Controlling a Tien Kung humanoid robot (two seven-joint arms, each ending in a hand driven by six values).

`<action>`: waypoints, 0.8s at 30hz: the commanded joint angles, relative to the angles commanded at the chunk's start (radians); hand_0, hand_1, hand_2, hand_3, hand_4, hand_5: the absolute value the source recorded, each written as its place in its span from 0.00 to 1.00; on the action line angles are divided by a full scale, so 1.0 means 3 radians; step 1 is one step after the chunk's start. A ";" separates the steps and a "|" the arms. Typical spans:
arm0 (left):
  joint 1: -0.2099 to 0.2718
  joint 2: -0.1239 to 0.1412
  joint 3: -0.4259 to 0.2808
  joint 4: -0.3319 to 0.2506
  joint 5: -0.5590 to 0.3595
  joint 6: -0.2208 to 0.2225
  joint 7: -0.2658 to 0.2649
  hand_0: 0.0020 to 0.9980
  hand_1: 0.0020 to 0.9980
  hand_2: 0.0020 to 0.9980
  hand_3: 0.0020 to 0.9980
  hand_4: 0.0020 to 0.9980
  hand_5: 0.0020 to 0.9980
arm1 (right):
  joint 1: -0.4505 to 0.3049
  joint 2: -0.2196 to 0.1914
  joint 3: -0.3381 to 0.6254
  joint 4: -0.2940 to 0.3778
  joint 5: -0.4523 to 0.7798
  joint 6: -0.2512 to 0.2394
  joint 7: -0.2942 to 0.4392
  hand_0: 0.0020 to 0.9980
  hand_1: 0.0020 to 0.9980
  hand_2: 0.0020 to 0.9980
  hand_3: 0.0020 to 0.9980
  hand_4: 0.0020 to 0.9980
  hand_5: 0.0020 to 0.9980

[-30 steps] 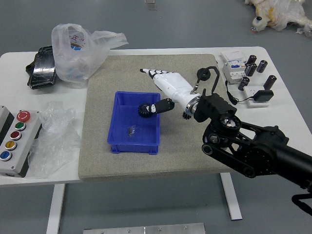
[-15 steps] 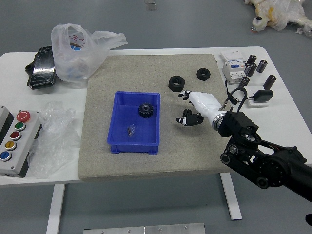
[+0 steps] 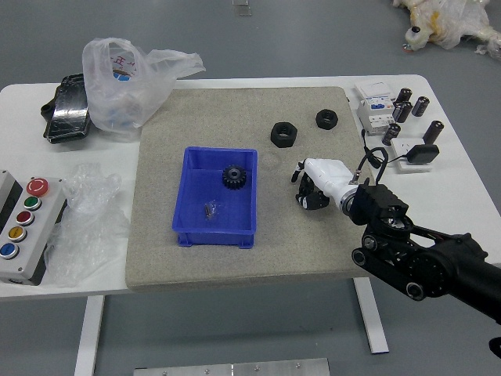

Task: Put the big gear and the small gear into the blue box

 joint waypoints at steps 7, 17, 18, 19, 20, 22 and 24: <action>-0.0003 -0.0002 0.0004 0.0001 -0.0006 0.0003 -0.0011 0.71 0.55 0.54 0.72 0.71 0.43 | 0.0010 -0.0044 -0.0006 0.0002 -0.0016 -0.0028 0.0008 0.41 0.40 0.36 0.43 0.00 0.00; -0.0002 -0.0003 0.0000 -0.0001 -0.0005 0.0007 -0.0011 0.71 0.55 0.54 0.72 0.72 0.44 | 0.0169 -0.0069 0.0004 0.0190 -0.0115 -0.0116 0.0042 0.41 0.40 0.35 0.42 0.00 0.00; 0.0000 -0.0002 -0.0003 -0.0001 -0.0001 0.0006 -0.0010 0.71 0.55 0.54 0.72 0.72 0.44 | 0.0202 -0.0060 -0.0008 0.0221 -0.0126 -0.0121 0.0043 0.41 0.40 0.35 0.42 0.00 0.00; 0.0001 -0.0001 -0.0003 -0.0001 0.0000 0.0006 -0.0009 0.71 0.55 0.54 0.72 0.71 0.44 | 0.0241 -0.0045 -0.0025 0.0251 -0.0133 -0.0127 0.0044 0.41 0.41 0.35 0.41 0.00 0.00; 0.0002 0.0000 -0.0005 -0.0001 0.0002 0.0005 -0.0007 0.71 0.55 0.54 0.72 0.71 0.44 | 0.0288 -0.0022 -0.0050 0.0284 -0.0137 -0.0134 0.0045 0.41 0.41 0.35 0.41 0.00 0.00; 0.0004 0.0001 -0.0011 -0.0003 0.0013 0.0002 -0.0003 0.71 0.55 0.54 0.72 0.71 0.44 | 0.0413 0.0056 -0.0140 0.0345 -0.0142 -0.0156 0.0052 0.41 0.41 0.35 0.41 0.00 0.00; 0.0004 0.0003 -0.0015 -0.0005 0.0021 0.0000 0.0001 0.71 0.55 0.54 0.72 0.71 0.44 | 0.0518 0.0134 -0.0237 0.0387 -0.0140 -0.0164 0.0054 0.41 0.41 0.35 0.41 0.00 0.00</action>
